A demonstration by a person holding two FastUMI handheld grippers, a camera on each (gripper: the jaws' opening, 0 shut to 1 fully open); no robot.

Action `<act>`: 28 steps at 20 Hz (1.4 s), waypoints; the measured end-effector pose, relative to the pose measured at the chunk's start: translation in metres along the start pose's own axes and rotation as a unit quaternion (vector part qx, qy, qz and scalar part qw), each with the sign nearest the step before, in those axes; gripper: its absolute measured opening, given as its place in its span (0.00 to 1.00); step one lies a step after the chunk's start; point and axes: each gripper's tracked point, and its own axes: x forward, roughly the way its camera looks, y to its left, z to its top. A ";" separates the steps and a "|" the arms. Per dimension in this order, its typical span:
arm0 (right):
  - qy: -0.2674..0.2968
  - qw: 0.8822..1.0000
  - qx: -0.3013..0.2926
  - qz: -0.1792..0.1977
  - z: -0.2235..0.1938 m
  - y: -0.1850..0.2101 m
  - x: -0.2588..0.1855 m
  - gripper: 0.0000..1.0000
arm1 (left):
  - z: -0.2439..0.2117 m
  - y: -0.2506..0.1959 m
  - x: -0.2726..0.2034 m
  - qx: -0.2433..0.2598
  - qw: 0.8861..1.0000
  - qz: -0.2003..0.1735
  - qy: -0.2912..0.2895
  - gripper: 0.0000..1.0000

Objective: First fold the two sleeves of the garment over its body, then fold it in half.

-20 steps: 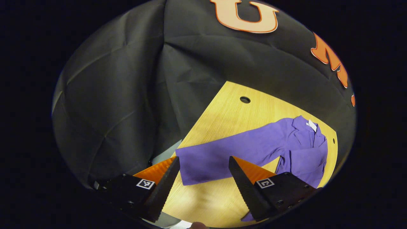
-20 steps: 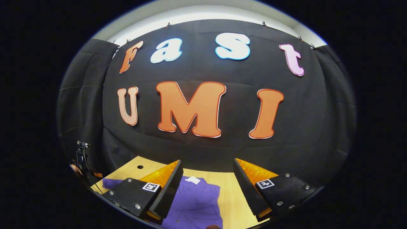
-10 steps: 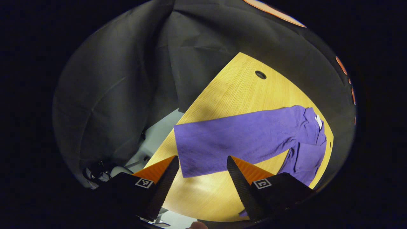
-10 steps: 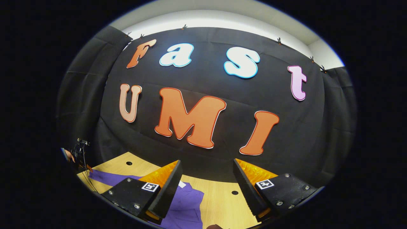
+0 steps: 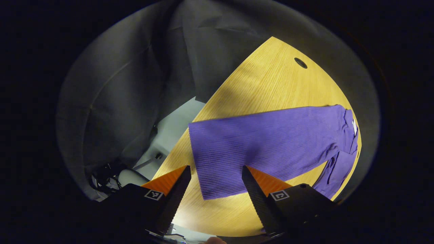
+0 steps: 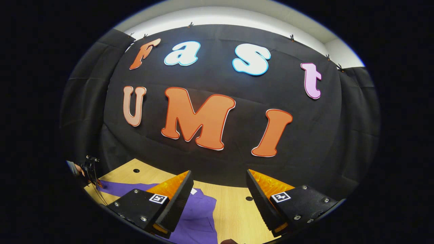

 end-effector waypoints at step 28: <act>0.036 0.998 0.051 -0.025 -0.052 -0.038 -0.014 0.95 | -0.001 -0.031 -0.017 0.004 1.000 0.018 0.023 0.09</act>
